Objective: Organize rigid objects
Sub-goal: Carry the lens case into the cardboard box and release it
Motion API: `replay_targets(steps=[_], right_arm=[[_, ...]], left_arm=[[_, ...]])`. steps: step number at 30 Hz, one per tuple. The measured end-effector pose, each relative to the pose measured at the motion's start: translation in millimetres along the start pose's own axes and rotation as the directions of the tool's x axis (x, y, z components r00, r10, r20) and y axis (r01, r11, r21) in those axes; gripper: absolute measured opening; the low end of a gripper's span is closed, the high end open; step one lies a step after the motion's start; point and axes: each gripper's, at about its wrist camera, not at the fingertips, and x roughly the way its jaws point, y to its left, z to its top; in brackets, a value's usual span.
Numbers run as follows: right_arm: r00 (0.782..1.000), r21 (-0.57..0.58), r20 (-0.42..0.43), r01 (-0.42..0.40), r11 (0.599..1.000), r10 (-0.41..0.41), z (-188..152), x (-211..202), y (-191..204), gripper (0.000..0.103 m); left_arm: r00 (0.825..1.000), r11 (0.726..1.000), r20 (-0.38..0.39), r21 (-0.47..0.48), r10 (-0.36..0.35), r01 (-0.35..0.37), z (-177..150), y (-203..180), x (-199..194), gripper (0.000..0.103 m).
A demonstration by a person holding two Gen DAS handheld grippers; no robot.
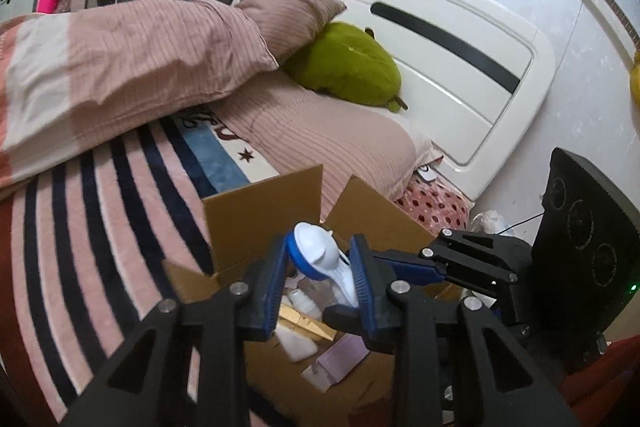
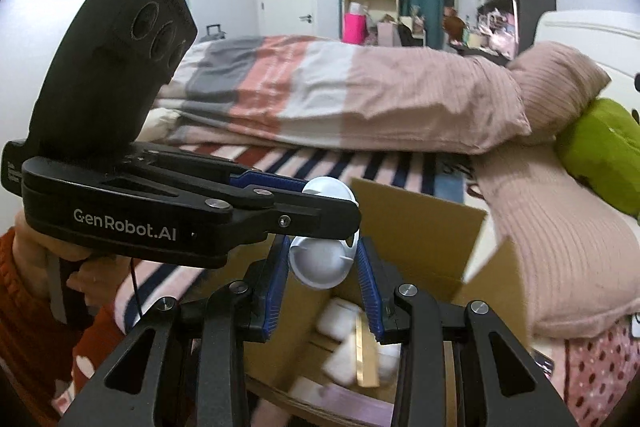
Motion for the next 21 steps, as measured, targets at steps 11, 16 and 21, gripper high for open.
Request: replay_targets(steps=[11, 16, 21], right_arm=[[0.996, 0.070, -0.083, 0.019, 0.997, -0.013, -7.8, 14.8, -30.8, 0.047], [0.997, 0.055, -0.073, 0.034, 0.998, -0.030, -7.7, 7.5, -26.1, 0.055], [0.999, 0.051, -0.039, 0.035, 0.998, -0.033, -1.0, -5.8, -21.9, 0.064]], left_arm=[[0.999, 0.999, -0.021, 0.005, 0.045, -0.045, 6.2, -7.8, 25.2, 0.076], [0.996, 0.996, 0.028, 0.005, 0.084, -0.085, 4.8, -9.0, 3.7, 0.088], [0.978, 0.983, 0.103, -0.025, 0.184, -0.182, -1.8, -7.5, -31.3, 0.101]])
